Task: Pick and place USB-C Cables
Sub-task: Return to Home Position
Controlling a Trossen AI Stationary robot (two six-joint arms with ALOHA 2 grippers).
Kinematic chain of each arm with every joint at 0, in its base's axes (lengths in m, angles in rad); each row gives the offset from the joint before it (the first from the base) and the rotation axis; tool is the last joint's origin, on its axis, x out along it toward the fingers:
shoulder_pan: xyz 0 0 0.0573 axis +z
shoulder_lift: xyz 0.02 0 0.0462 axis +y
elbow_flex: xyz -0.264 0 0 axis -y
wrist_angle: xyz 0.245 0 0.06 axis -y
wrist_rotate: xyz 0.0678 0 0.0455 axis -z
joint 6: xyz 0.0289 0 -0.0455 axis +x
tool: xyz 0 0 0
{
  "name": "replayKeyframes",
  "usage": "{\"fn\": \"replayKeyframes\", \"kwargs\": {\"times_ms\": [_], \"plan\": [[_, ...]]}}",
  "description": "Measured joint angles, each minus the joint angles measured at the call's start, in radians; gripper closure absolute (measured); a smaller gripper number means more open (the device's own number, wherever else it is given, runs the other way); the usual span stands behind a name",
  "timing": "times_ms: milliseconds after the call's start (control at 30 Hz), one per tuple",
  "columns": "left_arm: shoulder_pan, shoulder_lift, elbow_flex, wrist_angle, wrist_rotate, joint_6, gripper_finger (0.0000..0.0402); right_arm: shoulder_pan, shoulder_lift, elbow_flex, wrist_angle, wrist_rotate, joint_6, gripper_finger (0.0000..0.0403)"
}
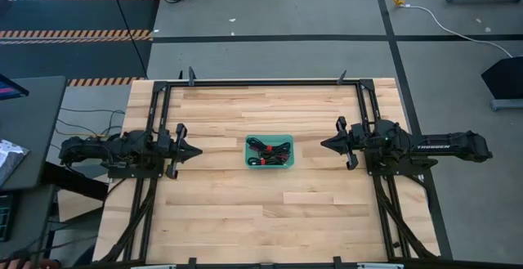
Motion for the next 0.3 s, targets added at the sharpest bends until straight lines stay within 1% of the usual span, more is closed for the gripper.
{"fn": "replayKeyframes", "kwargs": {"times_ms": [300], "plan": [[0.000,0.000,0.000,0.000,0.000,0.000,0.0382,0.000,0.000,0.000,0.000,0.000,0.000,0.0398]]}}
